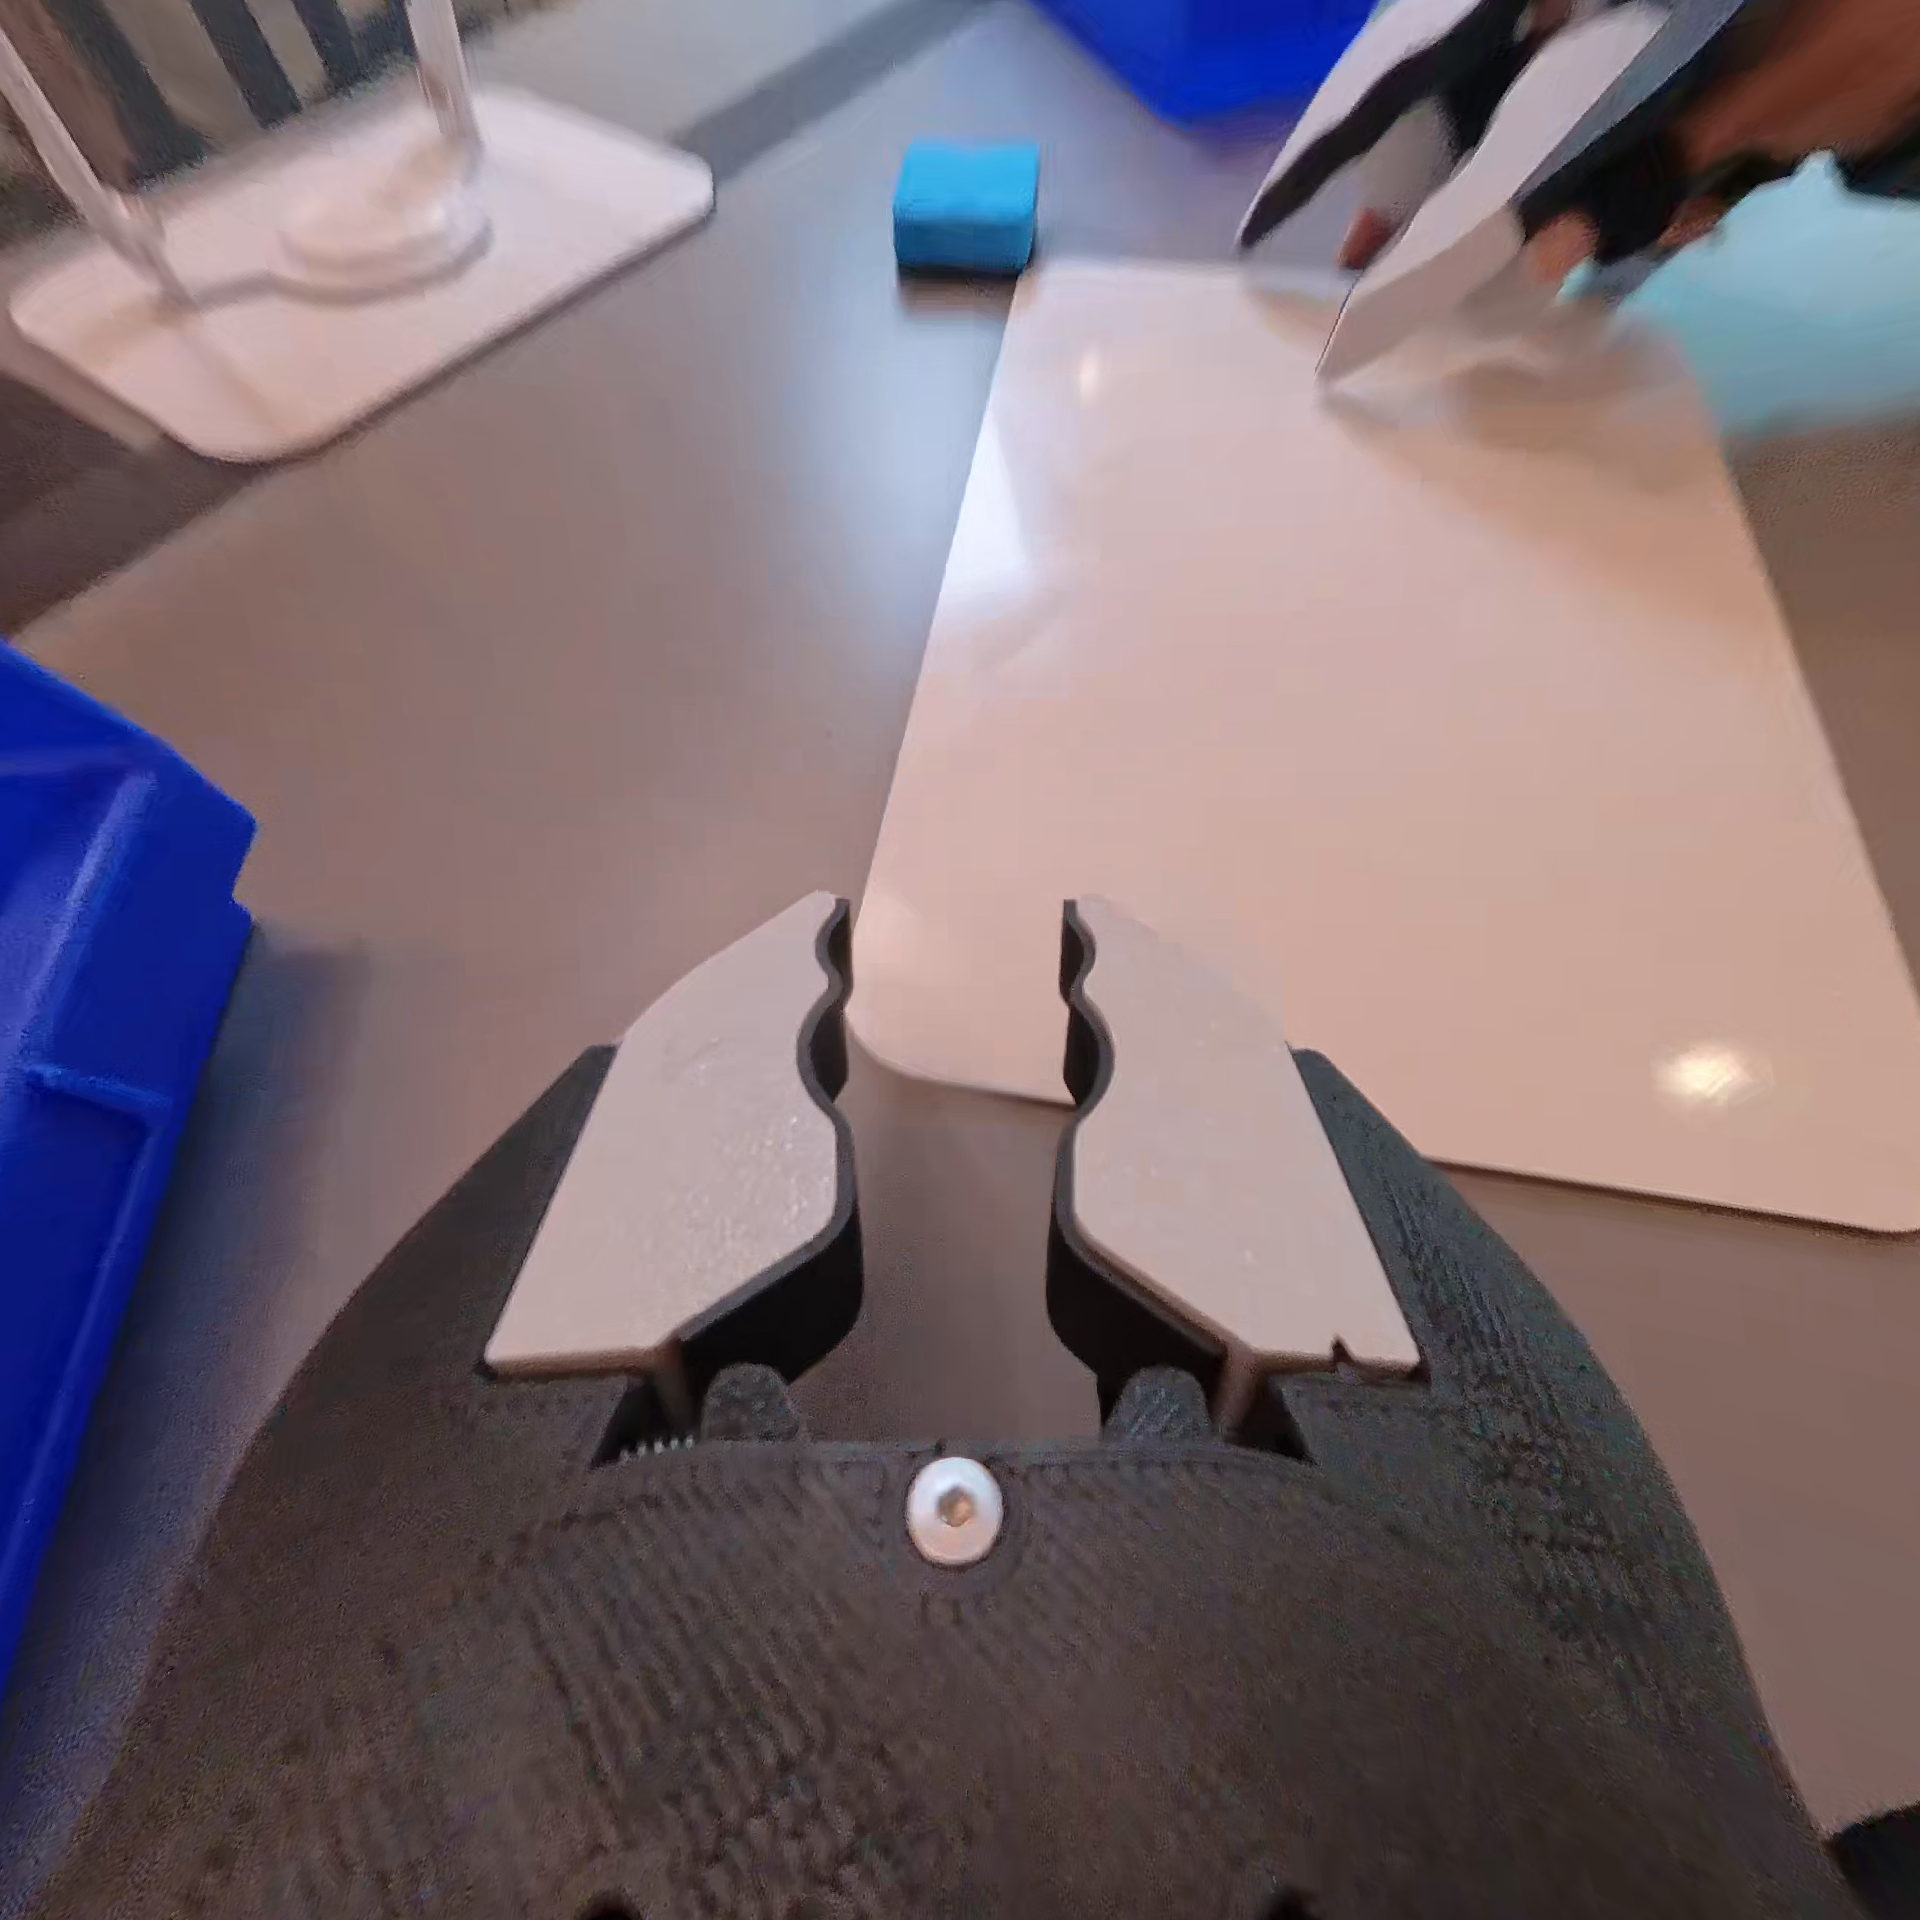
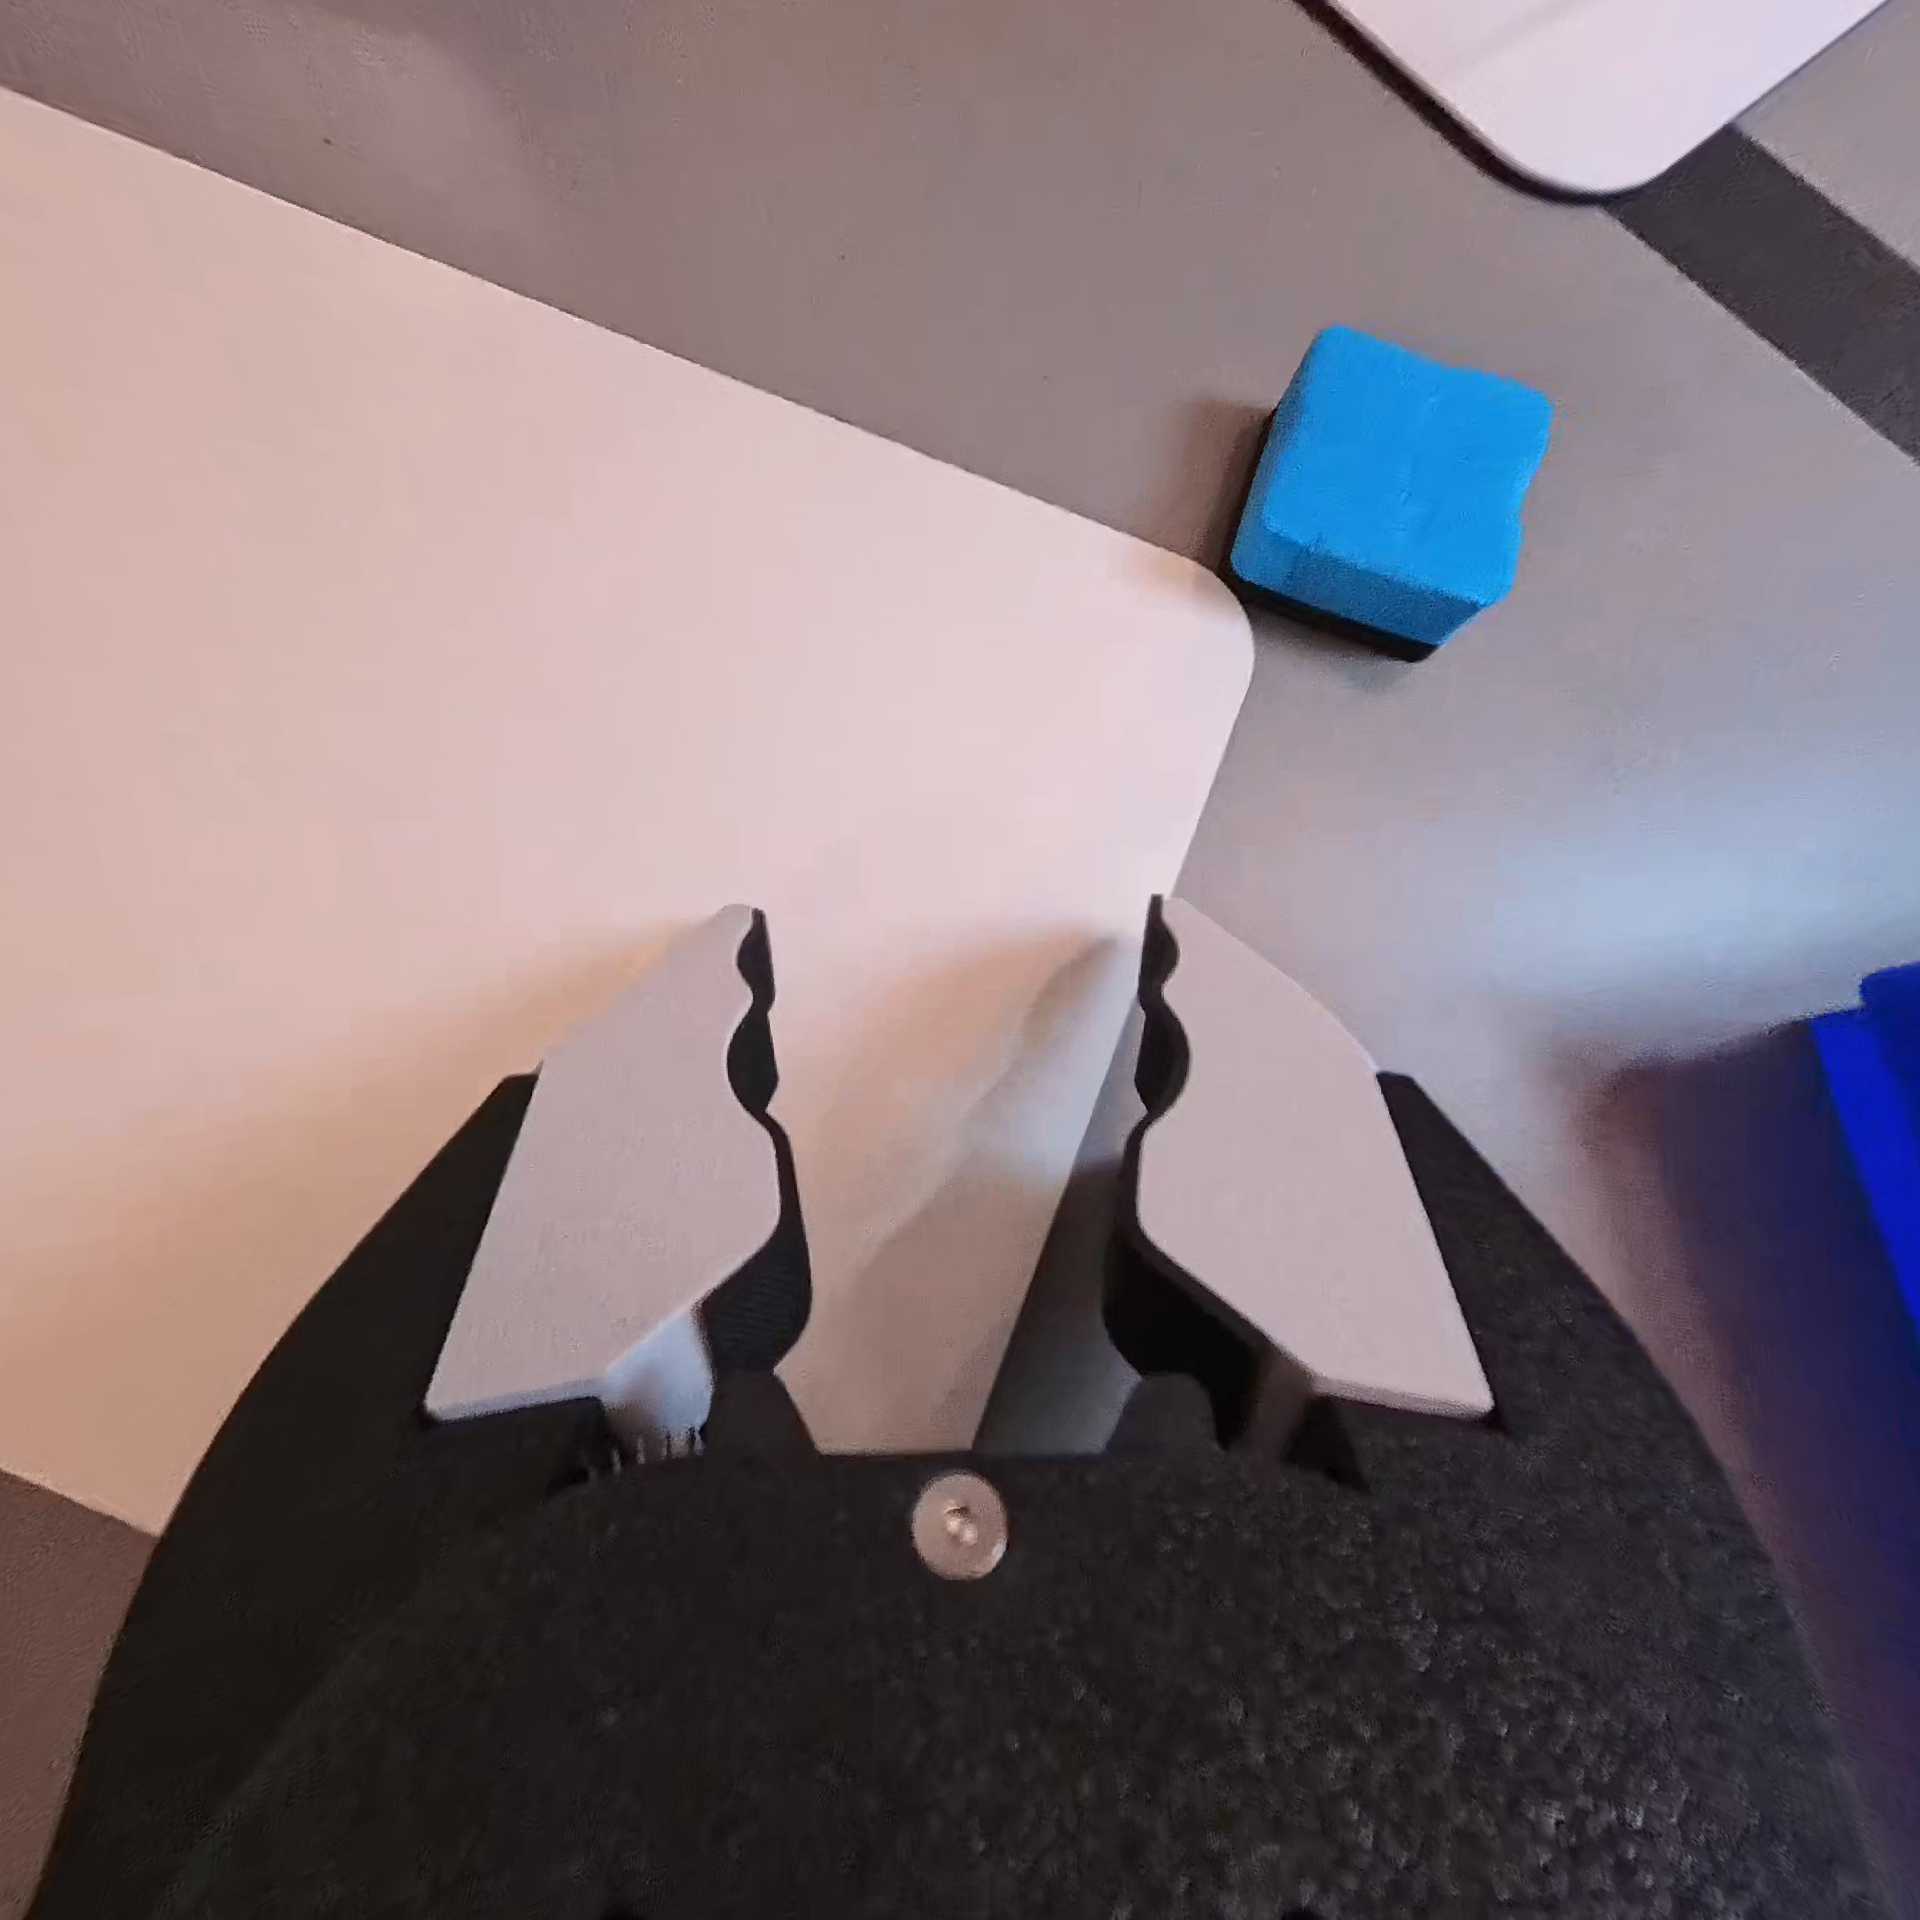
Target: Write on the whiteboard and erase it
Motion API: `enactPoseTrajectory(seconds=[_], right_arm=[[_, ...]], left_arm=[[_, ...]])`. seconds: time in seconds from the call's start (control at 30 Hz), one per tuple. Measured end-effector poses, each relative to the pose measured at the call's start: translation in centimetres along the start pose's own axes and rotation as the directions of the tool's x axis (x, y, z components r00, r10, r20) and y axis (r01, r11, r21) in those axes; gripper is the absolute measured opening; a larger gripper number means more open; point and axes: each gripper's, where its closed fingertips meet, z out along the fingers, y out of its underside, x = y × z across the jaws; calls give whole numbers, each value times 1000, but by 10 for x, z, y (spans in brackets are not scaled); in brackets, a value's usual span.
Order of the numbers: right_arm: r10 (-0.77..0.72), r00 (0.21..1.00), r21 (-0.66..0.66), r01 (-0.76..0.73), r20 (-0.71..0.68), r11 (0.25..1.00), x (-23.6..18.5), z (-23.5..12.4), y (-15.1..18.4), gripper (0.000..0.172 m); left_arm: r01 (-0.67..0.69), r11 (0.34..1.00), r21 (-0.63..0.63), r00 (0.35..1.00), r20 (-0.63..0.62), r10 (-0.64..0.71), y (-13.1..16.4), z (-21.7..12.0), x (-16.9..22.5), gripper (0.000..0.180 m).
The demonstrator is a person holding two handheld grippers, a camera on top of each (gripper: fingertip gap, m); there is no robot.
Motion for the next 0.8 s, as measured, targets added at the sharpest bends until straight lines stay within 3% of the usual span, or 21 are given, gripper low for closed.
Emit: enactPoseTrajectory(seconds=[0.07, 0.17, 0.43, 0.67, 0.8], right_arm=[[3, 1000, 12, -3, -11, 1000, 3, -3, 0, 67], [-4, 999, -75, 7, 35, 997, -1, -7, 7, 66], [0, 997, -167, 12, 71, 986, -9, -13, 19, 61], [-33, 999, -98, 32, -14, 995, 2, -10, 11, 58], [-174, 979, 136, 187, -104, 973, -2, -12, -27, 58]], left_arm=[[32, 994, -106, 999, -21, -34, 16, 5, -5, 44], [73, 968, -242, 990, -104, -100, 33, 10, 2, 47], [13, 938, -346, 977, -195, -85, 34, 9, 14, 31], [-56, 974, -219, 981, -196, 12, 34, 6, 22, 26], [-105, 994, 12, 985, -134, 106, 3, -2, 15, 19]])
